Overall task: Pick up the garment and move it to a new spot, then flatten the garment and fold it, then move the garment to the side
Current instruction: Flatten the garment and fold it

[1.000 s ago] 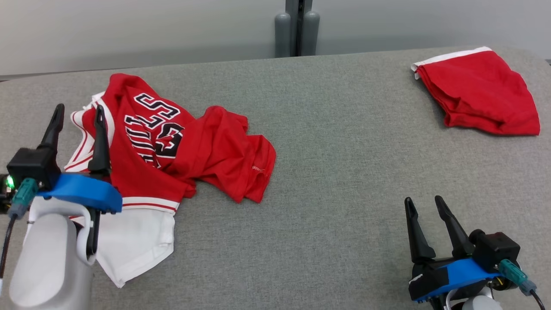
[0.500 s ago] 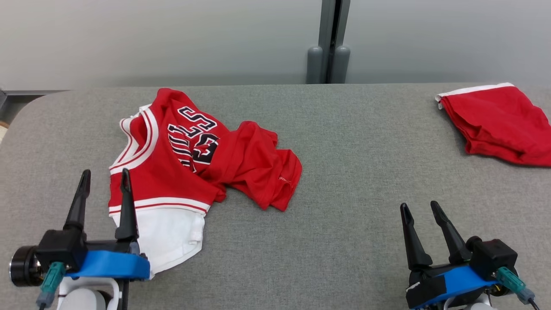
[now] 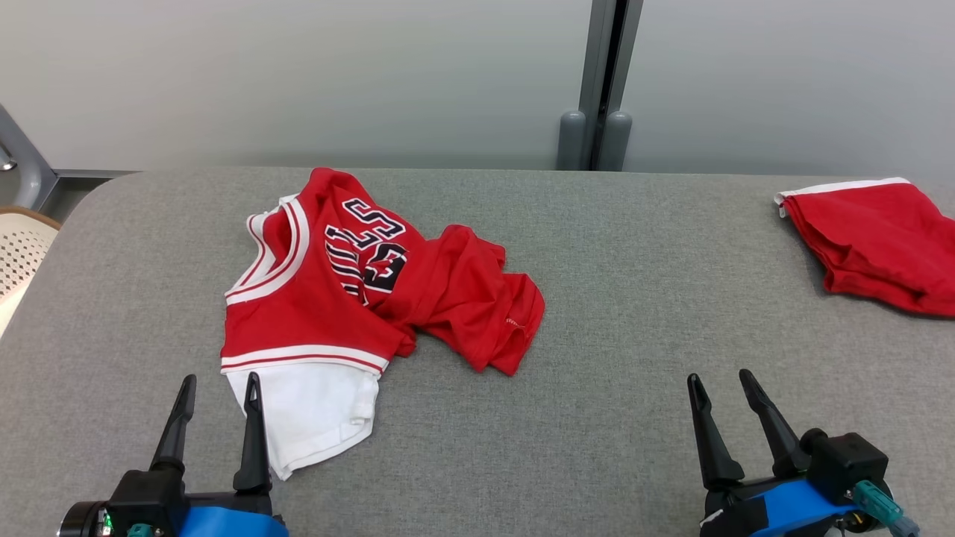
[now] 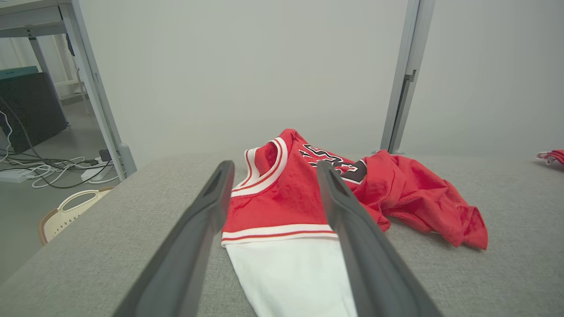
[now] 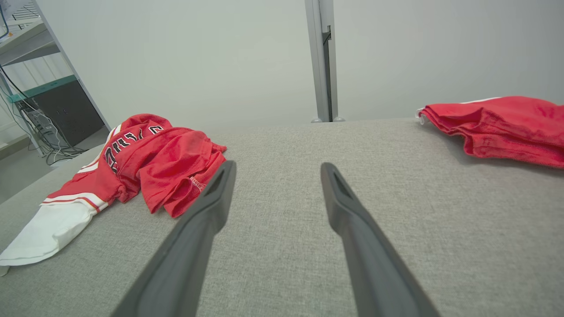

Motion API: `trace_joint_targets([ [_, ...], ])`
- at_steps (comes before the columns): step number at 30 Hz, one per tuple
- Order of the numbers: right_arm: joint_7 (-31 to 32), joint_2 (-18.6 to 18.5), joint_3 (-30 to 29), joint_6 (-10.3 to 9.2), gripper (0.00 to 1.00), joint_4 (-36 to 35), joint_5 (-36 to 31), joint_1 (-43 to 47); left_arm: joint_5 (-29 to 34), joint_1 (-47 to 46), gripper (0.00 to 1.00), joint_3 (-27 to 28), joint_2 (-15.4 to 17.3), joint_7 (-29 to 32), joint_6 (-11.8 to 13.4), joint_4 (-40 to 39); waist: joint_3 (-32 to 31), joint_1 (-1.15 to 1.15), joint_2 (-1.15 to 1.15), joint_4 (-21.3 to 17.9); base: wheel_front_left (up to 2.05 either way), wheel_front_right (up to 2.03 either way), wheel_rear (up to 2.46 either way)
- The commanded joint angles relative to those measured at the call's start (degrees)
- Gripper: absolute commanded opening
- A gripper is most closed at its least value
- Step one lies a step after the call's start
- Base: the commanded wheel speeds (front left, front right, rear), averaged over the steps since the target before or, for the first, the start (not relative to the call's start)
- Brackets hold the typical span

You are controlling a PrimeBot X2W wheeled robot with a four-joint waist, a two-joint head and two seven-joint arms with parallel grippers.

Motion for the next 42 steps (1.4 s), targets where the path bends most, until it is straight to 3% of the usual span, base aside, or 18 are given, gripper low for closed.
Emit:
trace_joint_targets([
  [1,-0.28,-0.05,0.03,0.02,1.0,0.07,0.14,0.62,0.31,0.46,1.0,-0.09,-0.02,-0.15,-0.16,0.06,-0.06,0.01,0.0,0.05,0.0,0.0,0.0],
  [15,-0.28,-0.05,-0.07,0.03,1.0,1.45,-0.33,0.58,0.75,0.52,1.0,0.26,-0.68,-0.15,-0.24,0.74,-0.52,0.01,0.0,1.0,0.0,0.0,0.0],
  [23,0.12,-0.23,4.42,0.03,1.0,5.62,-2.3,-9.64,-0.01,-2.03,1.0,-1.08,-0.92,-0.15,-0.37,1.31,1.57,0.01,0.0,3.95,0.0,0.0,0.0],
  [30,2.48,-0.92,9.03,0.02,1.0,15.15,-3.9,-24.8,-0.87,-4.95,1.0,-3.28,-1.12,-0.15,-0.58,1.8,4.85,0.01,0.0,8.68,0.0,0.0,0.0],
  [42,5.13,-3.04,11.09,0.03,1.0,39.16,-5.4,-43.87,-4.87,-9.92,1.0,-7.42,-1.31,-0.15,-0.13,2.53,11.25,0.01,0.0,17.71,0.0,0.0,0.0],
])
